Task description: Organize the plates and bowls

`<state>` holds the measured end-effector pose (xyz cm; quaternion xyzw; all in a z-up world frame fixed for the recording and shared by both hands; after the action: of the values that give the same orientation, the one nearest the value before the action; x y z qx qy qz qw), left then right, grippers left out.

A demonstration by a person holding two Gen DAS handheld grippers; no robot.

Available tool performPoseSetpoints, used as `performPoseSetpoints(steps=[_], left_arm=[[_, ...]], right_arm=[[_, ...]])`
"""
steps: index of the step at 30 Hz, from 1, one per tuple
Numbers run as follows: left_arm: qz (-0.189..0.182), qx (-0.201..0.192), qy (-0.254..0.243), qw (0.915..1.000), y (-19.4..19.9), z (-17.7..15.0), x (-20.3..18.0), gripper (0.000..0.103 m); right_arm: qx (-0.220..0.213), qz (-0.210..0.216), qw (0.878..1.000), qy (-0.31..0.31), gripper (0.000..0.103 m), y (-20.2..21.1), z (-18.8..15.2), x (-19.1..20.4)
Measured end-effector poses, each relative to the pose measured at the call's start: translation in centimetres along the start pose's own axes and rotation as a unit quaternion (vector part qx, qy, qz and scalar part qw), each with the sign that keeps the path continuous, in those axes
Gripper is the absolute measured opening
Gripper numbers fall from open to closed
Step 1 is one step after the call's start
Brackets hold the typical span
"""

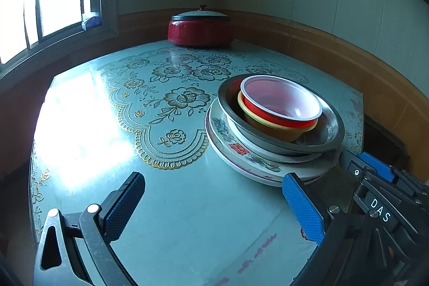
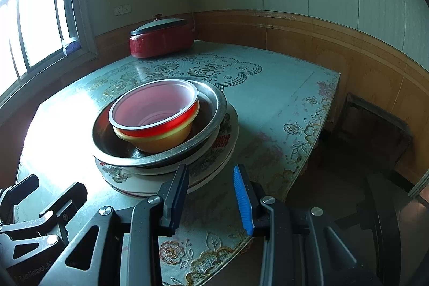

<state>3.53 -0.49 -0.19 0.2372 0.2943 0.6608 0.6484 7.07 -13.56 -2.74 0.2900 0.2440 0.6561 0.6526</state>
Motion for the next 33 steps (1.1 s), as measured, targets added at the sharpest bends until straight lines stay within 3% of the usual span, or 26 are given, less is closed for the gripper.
performPoseSetpoints(steps=[33], left_arm=[[-0.003,0.0,-0.006,1.0,0.19,-0.16,-0.06,0.103]], right_arm=[[-0.002,0.002,1.0,0.002,0.034,0.08,0.08,0.19]])
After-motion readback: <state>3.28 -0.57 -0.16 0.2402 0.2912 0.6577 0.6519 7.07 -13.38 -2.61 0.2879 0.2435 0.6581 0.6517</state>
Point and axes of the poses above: each gripper's, at about its wrist camera, not at the fingertips, and y roughly against the way its jaws point, x to its left, z to its top, the point moved 6 cm from there along -y, roughly the way its jaws point, and after that the axes turned 3 degrees about x, right-handed, at the moved point
